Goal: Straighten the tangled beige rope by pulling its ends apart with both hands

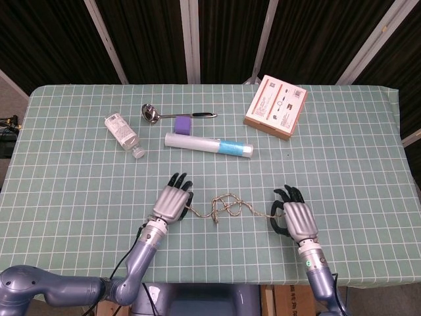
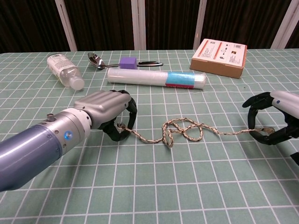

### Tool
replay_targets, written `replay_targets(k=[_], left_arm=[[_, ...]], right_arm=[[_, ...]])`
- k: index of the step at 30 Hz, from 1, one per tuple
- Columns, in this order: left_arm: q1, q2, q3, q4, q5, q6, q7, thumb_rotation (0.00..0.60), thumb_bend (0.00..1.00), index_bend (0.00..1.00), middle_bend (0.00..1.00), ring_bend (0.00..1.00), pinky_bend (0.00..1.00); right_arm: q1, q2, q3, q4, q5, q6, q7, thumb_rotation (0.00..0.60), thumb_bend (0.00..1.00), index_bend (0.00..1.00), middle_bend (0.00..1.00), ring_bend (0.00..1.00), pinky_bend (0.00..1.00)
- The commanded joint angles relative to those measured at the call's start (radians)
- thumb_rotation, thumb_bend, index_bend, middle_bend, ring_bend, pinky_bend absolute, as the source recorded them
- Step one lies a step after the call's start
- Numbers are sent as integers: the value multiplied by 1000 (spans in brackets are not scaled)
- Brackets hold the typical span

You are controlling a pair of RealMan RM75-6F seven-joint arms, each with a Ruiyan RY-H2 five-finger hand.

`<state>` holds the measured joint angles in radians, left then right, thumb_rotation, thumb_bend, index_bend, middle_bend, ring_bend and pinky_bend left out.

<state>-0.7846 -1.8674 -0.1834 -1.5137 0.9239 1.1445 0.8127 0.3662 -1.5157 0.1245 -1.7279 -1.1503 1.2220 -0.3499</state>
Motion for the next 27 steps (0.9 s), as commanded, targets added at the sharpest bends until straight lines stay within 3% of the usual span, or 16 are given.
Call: replay_targets(k=[1,8,16,27], left_arm=[[7,21,-1,-19,6,10,-6,600,537,590,195,0,0],[36,116,3,-102,36,39,-33,600,544,592,194,0,0],[98,313,28,-242,106,77,-100,600,546,593,196,0,0],[227,543,78,-346,199,147,-291,600,551,593,198,0,0]], right_arm=[[-1,7,2,-5,-1,4,0,600,488,611,206,0,0],[-5,44,12,-20,-2,16,2,600,489,611,206,0,0],[-19,111,16,-32,-6,26,23,600,488,611,206,0,0],[-54,206,2,-48,-54,49,91,600,488,611,206,0,0]])
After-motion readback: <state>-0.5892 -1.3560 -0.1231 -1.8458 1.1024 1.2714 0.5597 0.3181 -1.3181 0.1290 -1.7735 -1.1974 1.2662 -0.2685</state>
